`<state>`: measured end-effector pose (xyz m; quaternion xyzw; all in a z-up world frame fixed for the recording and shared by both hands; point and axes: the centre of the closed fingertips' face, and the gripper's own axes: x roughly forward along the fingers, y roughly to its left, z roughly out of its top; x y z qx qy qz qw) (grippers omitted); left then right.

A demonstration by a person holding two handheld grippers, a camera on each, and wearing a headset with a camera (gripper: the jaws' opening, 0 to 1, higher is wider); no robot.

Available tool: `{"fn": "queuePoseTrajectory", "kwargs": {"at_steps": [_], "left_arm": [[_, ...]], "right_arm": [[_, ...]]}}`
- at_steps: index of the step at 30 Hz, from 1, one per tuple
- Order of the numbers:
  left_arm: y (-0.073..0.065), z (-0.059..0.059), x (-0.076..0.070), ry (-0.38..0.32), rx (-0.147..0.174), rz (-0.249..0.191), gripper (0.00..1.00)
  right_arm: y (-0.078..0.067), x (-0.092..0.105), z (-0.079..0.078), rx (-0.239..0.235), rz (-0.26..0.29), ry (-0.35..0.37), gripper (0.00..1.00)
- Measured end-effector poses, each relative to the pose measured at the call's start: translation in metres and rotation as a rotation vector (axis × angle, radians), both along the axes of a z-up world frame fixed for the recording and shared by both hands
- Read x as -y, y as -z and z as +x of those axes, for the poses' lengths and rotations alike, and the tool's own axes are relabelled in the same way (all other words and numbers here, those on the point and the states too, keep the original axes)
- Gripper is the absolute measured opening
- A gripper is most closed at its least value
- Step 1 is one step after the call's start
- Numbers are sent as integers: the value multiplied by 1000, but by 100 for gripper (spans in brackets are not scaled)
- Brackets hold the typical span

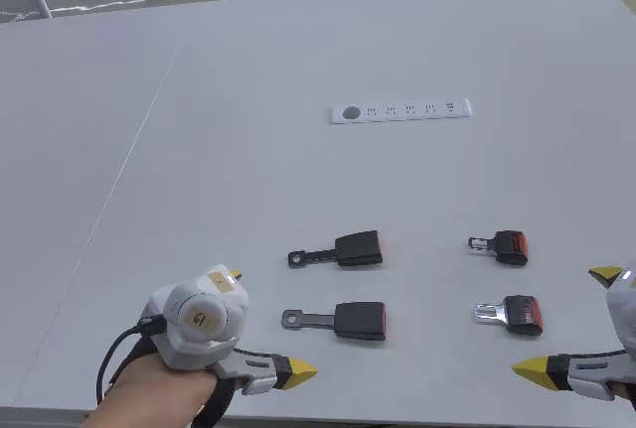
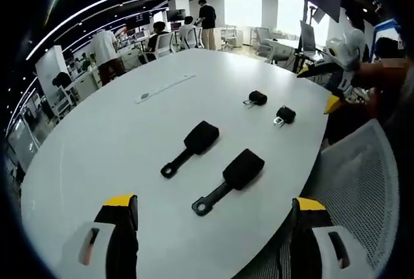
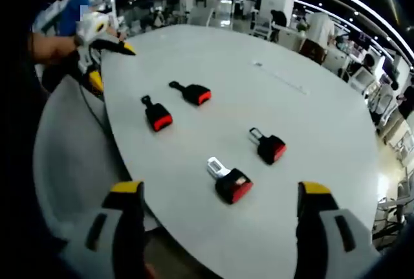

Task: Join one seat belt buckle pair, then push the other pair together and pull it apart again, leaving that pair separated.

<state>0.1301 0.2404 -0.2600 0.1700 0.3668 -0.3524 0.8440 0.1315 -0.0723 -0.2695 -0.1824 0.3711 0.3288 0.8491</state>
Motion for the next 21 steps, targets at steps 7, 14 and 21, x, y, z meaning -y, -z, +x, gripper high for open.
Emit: {"fn": "queuePoseTrajectory", "kwargs": {"at_steps": [7,14,21], "left_arm": [[1,0,1,1,0,-3,100],[3,-1,4,7,-1,1,100],[2,0,12,34,4,-3,100]], "right_arm": [[1,1,-1,-3,2,7,100],[1,0,-4,-20,2,7,99],[1,1,-4,-17,2,-4,98]]}}
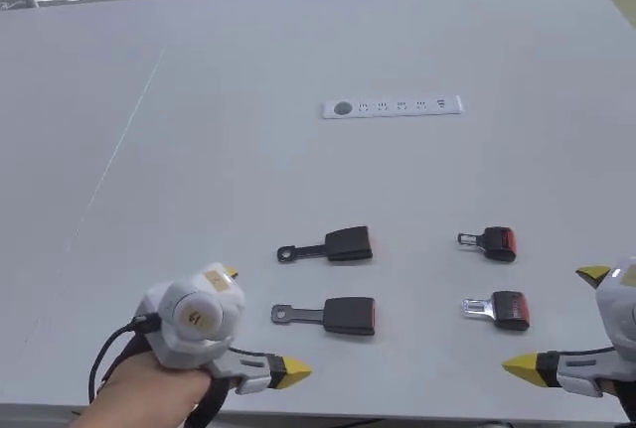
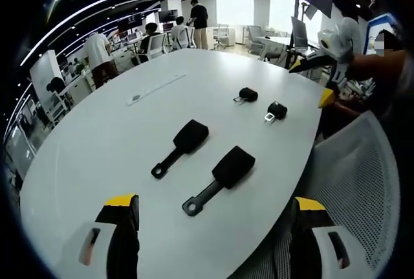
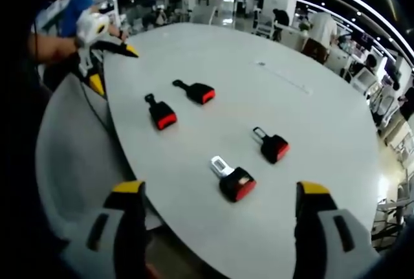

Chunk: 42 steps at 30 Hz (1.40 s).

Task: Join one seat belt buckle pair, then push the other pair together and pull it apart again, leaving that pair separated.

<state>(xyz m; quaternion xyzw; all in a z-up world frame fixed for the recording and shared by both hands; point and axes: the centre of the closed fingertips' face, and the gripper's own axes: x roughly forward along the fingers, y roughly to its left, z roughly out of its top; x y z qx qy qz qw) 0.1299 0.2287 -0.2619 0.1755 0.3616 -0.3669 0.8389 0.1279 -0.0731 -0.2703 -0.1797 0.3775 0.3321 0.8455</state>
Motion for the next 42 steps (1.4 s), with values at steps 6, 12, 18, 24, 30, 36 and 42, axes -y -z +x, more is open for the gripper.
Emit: {"fn": "queuePoseTrajectory", "kwargs": {"at_steps": [6,12,18,24,30,36,42], "left_arm": [[1,2,-2,10,15,24,97],[0,1,-1,29,28,33,97],[2,2,-5,13,24,39,100],[2,1,-6,6,19,47,100],[5,-1,-5,24,9,61,99],[8,-4,3,87,8,75,89],[11,-2,12,148,11,77,81]], "right_arm": [[-1,-1,0,6,4,2,96],[-1,0,2,18,-7,-6,97],[-1,-1,2,29,-11,-17,96],[-2,-1,2,33,-17,-27,95],[-1,0,-1,24,-38,-50,91],[2,-2,-1,17,-43,-91,81],[3,-6,1,12,-53,-126,77]]}}
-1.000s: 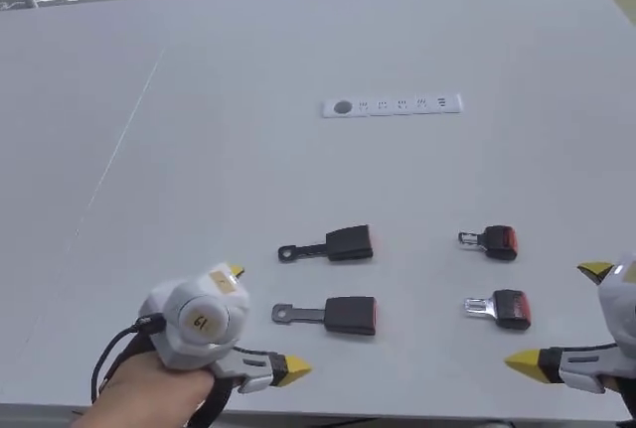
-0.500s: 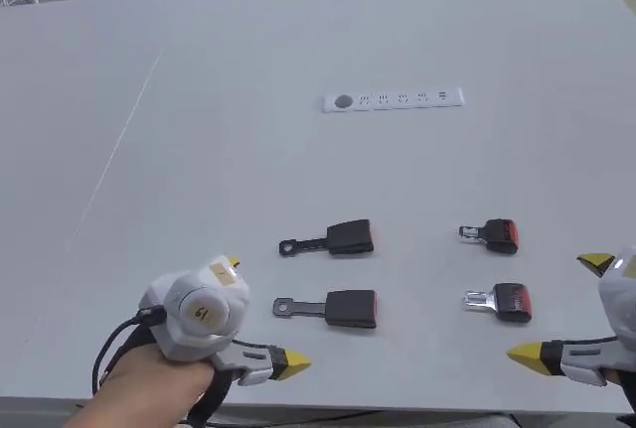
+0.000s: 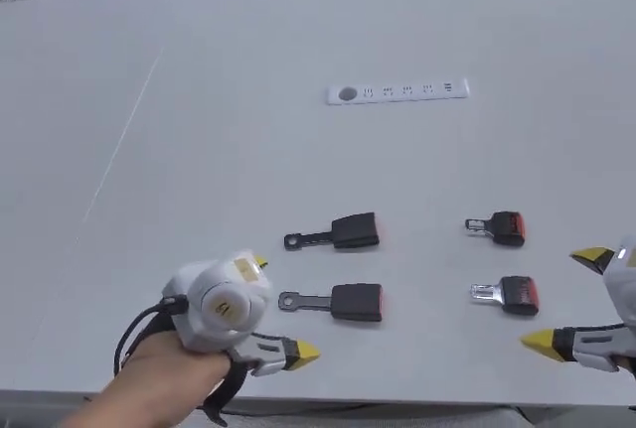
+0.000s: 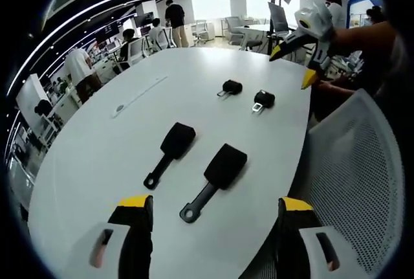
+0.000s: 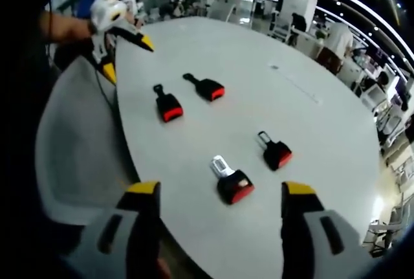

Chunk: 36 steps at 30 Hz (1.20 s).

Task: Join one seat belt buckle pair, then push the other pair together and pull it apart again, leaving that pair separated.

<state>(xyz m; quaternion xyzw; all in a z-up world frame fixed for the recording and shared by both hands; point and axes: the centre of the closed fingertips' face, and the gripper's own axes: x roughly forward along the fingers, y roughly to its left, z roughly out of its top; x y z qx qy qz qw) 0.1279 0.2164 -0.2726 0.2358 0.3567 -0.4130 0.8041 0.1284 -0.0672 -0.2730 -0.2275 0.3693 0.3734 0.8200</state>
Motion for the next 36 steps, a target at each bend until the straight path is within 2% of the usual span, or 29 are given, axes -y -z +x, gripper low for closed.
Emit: {"fn": "queuePoseTrajectory", "kwargs": {"at_steps": [8,14,17,20,26,30,36], "left_arm": [[7,5,15,109,8,15,68],[13,7,23,176,13,36,62],[18,8,26,201,3,42,60],[22,10,29,232,0,46,57],[33,15,33,287,0,77,56],[40,21,35,315,-6,99,56],[49,27,40,383,-12,109,51]], "right_arm": [[0,-11,1,-7,-40,-92,68],[3,-16,4,-8,-67,-139,65],[4,-19,6,-10,-68,-168,63],[9,-20,8,-12,-93,-203,61],[20,-16,15,-19,-118,-249,56],[29,-13,18,-39,-138,-267,53],[38,-12,21,-60,-155,-298,50]]}}
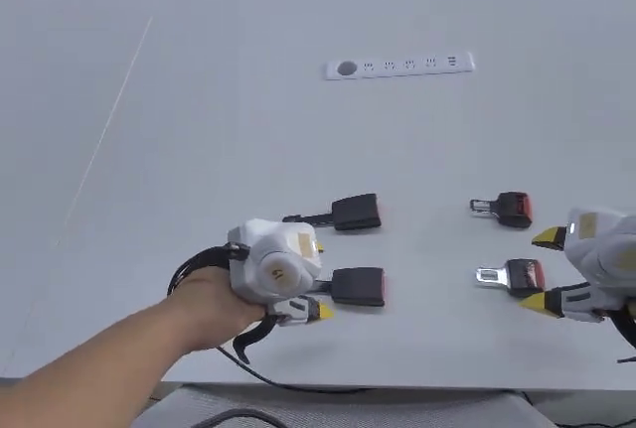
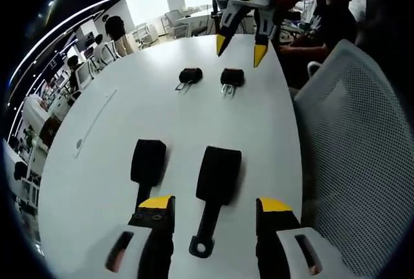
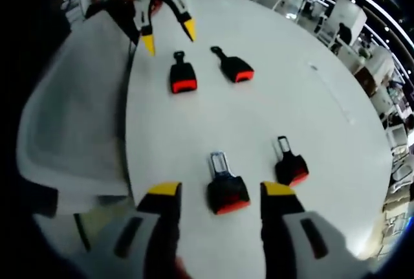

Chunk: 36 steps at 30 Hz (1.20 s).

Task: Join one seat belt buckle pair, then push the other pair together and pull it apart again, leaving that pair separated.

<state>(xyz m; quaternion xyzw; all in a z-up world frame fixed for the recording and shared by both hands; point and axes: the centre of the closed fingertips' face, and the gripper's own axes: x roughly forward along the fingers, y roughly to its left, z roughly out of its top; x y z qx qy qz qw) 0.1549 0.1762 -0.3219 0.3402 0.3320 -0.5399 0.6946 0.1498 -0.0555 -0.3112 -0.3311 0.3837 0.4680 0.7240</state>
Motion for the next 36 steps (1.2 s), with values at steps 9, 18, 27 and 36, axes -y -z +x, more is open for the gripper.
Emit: {"fn": "queuePoseTrajectory", "kwargs": {"at_steps": [9,18,27,36], "left_arm": [[20,4,5,56,-51,46,46],[33,6,6,96,-84,72,41],[38,9,9,112,-89,80,41],[42,11,15,131,-106,79,39]], "right_arm": [[19,6,9,-66,-34,-57,44],[32,13,10,-110,-79,-103,44],[41,14,12,-131,-83,-119,43],[48,13,9,-154,-99,-159,40]]}}
